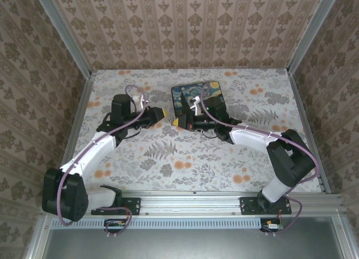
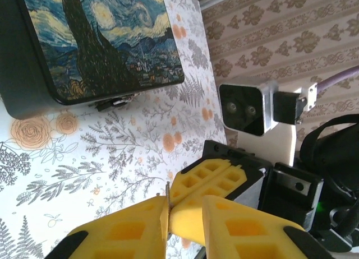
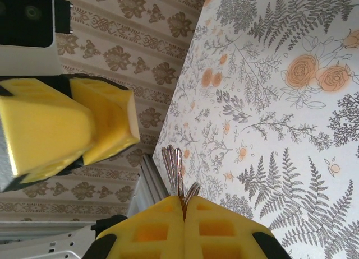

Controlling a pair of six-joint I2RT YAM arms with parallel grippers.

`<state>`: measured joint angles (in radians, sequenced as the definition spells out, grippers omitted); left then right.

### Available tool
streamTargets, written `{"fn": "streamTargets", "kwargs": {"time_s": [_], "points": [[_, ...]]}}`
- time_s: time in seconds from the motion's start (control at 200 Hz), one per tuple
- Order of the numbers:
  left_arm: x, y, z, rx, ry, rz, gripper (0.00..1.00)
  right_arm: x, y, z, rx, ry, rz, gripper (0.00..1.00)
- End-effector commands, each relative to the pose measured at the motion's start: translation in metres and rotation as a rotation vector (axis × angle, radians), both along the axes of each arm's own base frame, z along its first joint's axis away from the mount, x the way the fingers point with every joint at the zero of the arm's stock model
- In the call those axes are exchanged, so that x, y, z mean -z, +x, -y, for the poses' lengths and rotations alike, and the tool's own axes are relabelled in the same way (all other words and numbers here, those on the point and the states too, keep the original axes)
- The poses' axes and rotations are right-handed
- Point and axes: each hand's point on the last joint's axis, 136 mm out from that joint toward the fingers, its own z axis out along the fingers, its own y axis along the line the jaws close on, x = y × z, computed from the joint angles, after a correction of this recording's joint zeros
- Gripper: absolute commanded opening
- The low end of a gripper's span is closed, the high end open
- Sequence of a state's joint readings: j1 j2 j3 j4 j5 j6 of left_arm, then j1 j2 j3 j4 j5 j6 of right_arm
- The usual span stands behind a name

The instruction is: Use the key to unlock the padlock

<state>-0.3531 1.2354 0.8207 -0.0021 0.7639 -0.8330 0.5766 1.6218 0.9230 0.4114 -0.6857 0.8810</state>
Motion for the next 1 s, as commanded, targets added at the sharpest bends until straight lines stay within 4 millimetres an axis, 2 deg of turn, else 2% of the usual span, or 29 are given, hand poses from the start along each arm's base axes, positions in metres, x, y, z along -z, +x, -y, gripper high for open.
{"fn": "streamTargets", "kwargs": {"time_s": [0.0,0.305,0.62,0.835,0.995], "points": [[0.001,-0.006,0.004,0.057,0.026,0.017,0.23,-0.027,-0.003,0.000,-0.026,0.038,0.059,0.01],[0.007,-0.009,0.014,0.103,0.036,0.011,0.21,-0.033,-0.003,0.000,-0.023,0.056,0.061,0.01],[0.007,-0.008,0.014,0.102,0.034,0.012,0.10,-0.032,-0.003,0.000,-0.021,0.057,0.057,0.00],[0.008,-0.010,0.014,0.111,0.031,0.010,0.16,-0.033,-0.003,-0.001,-0.026,0.063,0.058,0.00],[0.007,-0.008,0.015,0.113,0.031,0.014,0.16,-0.032,-0.003,-0.001,-0.031,0.065,0.055,0.00]]}}
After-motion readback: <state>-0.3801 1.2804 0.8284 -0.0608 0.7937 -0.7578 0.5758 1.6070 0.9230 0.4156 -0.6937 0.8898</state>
